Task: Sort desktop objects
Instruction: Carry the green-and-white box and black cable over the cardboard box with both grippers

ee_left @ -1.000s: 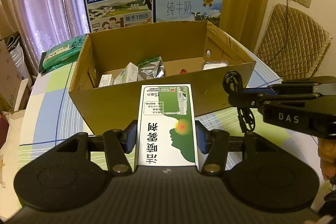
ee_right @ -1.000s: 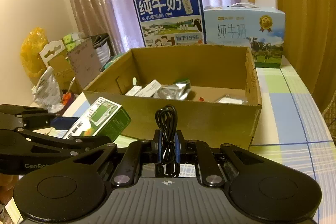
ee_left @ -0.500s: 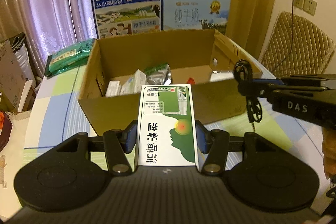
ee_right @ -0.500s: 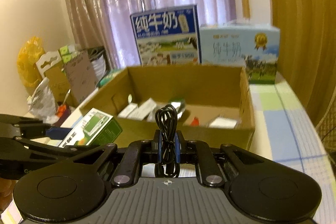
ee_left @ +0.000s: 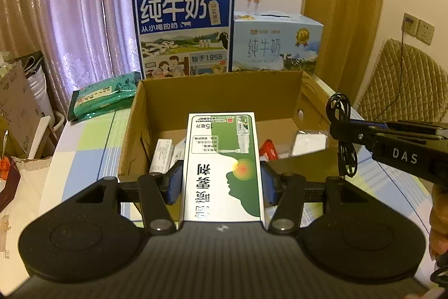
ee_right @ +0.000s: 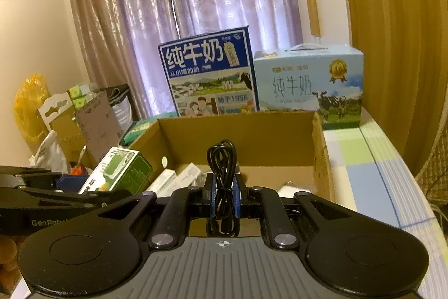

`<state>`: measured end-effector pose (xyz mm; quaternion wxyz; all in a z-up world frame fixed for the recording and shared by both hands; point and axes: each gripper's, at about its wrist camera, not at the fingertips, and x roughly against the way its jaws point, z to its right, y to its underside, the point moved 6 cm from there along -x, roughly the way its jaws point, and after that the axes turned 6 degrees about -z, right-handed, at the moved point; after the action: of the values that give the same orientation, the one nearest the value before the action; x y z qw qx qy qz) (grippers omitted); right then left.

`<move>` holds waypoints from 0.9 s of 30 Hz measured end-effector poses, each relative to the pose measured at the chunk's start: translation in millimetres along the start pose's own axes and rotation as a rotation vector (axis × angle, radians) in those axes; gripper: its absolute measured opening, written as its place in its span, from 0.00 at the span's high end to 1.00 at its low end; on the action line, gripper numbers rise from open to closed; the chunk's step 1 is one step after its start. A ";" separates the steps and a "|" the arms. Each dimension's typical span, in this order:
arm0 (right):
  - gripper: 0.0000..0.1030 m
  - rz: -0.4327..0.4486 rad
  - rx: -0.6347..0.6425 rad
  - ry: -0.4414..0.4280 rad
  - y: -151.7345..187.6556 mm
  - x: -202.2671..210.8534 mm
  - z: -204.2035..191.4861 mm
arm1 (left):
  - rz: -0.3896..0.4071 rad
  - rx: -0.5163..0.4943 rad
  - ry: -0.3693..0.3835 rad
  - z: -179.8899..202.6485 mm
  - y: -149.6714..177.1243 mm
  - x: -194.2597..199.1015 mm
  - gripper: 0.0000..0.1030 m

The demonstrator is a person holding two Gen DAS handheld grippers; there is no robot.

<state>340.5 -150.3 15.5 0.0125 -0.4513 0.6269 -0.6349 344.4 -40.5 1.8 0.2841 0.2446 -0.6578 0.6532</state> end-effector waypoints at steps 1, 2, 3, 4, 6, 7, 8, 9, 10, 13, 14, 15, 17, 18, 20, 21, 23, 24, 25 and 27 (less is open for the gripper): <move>0.91 0.003 0.002 0.001 -2.7 -2.6 0.1 | 0.002 0.004 -0.001 -0.9 -1.8 -0.9 0.51; 0.91 0.005 -0.001 0.003 -5.1 -5.1 0.7 | 0.004 0.008 -0.001 -1.6 -3.9 -2.1 0.51; 0.91 0.007 -0.008 0.004 -7.4 -8.1 1.8 | 0.007 0.011 -0.003 -2.8 -6.3 -3.6 0.51; 0.91 0.007 -0.014 0.007 -9.6 -12.1 3.2 | 0.009 0.014 -0.007 -4.2 -9.1 -5.5 0.51; 0.91 0.006 -0.025 0.011 -12.2 -18.5 4.5 | 0.013 0.020 -0.011 -7.2 -15.3 -9.6 0.51; 0.91 0.005 -0.032 0.010 -13.2 -21.5 6.2 | 0.016 0.025 -0.011 -9.0 -18.6 -11.8 0.51; 0.91 0.004 -0.037 0.008 -14.3 -24.7 6.1 | 0.018 0.028 -0.011 -10.3 -22.0 -14.3 0.51; 0.91 0.004 -0.037 0.007 -15.4 -28.1 5.9 | 0.020 0.031 -0.012 -11.6 -25.6 -17.0 0.51; 0.91 0.003 -0.033 0.009 -16.8 -31.4 5.5 | 0.023 0.035 -0.013 -12.9 -29.3 -19.8 0.51; 0.91 0.005 -0.033 0.013 -21.1 -40.9 6.6 | 0.027 0.040 -0.014 -14.7 -38.1 -27.9 0.51; 0.91 0.005 -0.032 0.017 -22.4 -43.5 7.2 | 0.028 0.041 -0.014 -14.6 -40.2 -30.7 0.51; 0.91 0.006 -0.032 0.019 -23.4 -46.2 7.7 | 0.028 0.041 -0.014 -14.6 -41.9 -34.0 0.51; 0.91 0.008 -0.034 0.024 -25.0 -51.0 9.5 | 0.024 0.039 -0.014 -14.5 -44.0 -40.2 0.51; 0.91 0.009 -0.033 0.028 -26.1 -53.7 10.1 | 0.021 0.038 -0.015 -14.5 -44.8 -43.6 0.51; 0.91 0.009 -0.037 0.033 -26.3 -57.5 11.9 | 0.016 0.038 -0.015 -15.2 -45.0 -47.9 0.51; 0.91 0.009 -0.038 0.035 -27.0 -59.8 12.3 | 0.015 0.039 -0.016 -15.8 -45.7 -49.9 0.51; 0.91 0.009 -0.033 0.037 -27.8 -63.4 12.1 | 0.015 0.040 -0.019 -17.2 -47.5 -53.1 0.51; 0.91 0.007 -0.030 0.035 -27.8 -65.2 11.6 | 0.015 0.042 -0.019 -17.8 -48.3 -54.2 0.51; 0.91 0.006 -0.027 0.035 -28.0 -66.7 11.3 | 0.016 0.045 -0.018 -18.3 -49.0 -54.7 0.51; 0.91 0.005 -0.022 0.035 -27.7 -69.1 10.2 | 0.016 0.049 -0.017 -19.2 -49.5 -55.4 0.51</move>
<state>402.6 -112.2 -2.7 -0.0018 -0.4387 0.6349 -0.6360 419.6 -25.4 -1.2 0.2671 0.2519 -0.6459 0.6694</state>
